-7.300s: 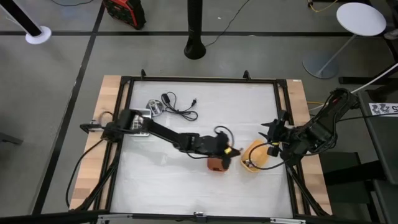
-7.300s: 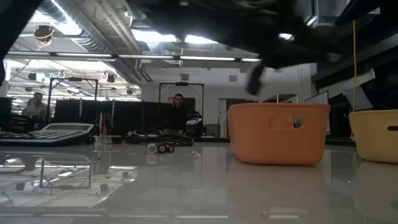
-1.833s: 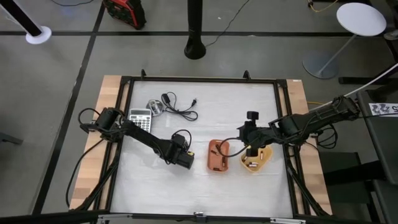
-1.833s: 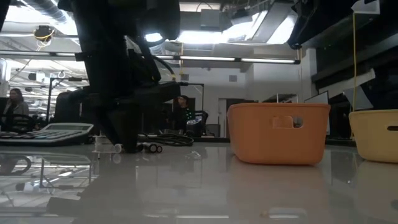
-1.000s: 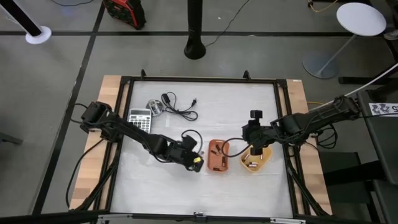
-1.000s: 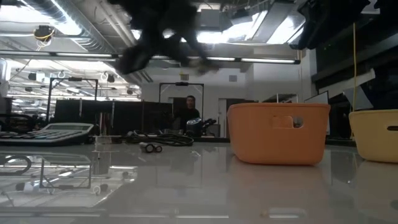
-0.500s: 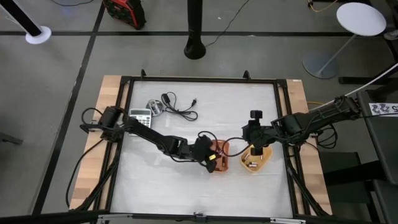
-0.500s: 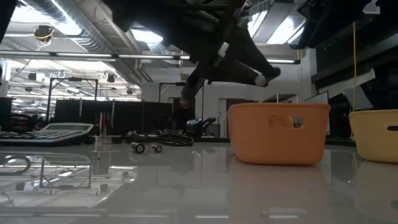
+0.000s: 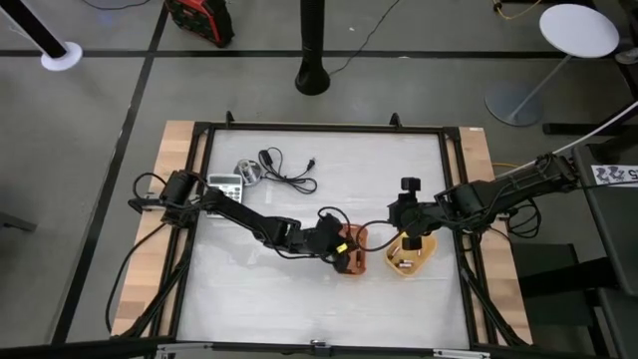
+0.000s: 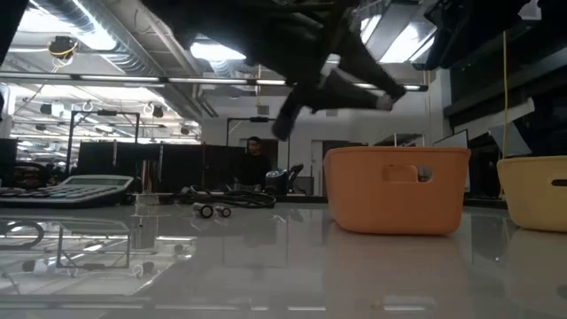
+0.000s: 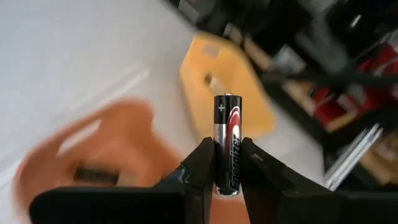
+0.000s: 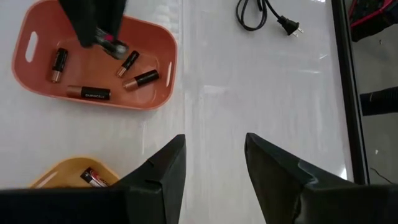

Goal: Sort batteries
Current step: Put the silver battery into the yellow bin

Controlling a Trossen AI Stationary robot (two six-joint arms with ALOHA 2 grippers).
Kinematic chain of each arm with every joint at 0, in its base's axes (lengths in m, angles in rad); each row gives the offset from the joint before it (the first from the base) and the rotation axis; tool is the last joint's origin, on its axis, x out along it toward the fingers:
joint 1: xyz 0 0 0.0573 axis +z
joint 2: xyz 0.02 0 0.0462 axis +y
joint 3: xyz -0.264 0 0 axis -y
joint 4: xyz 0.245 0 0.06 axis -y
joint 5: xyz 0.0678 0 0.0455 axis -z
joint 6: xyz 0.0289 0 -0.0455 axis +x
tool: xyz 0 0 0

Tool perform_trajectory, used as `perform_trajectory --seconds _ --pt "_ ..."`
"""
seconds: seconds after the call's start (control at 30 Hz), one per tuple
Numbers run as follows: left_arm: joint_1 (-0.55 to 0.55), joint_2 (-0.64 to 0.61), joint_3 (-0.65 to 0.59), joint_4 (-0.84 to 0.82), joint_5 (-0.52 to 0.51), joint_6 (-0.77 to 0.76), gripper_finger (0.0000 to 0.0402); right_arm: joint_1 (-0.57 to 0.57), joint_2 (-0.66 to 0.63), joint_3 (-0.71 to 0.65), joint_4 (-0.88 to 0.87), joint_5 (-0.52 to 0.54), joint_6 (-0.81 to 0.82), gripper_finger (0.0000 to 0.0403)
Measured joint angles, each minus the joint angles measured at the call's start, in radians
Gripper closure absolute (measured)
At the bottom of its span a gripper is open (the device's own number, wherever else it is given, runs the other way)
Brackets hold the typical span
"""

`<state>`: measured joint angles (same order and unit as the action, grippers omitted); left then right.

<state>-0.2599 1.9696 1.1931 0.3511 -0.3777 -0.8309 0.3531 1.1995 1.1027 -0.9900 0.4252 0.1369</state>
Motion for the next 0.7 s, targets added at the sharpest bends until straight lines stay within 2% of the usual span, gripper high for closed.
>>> perform_trajectory --seconds 0.13,0.2,0.53,0.7 --pt "0.016 0.062 0.021 0.197 -0.02 0.08 0.0343 0.0 0.0 0.0 0.0 0.0 0.0 0.0242" --pt "0.024 0.112 0.062 0.24 -0.021 0.11 0.0343 0.0 0.0 0.0 0.0 0.0 -0.005 0.0242" --pt "0.055 0.364 0.427 0.218 0.119 0.346 0.0343 0.0 0.0 0.0 -0.004 0.0 -0.011 0.0242" --pt "0.055 0.427 0.54 0.126 0.146 0.505 0.0343 0.0 0.0 0.0 -0.007 0.0 -0.012 0.0242"
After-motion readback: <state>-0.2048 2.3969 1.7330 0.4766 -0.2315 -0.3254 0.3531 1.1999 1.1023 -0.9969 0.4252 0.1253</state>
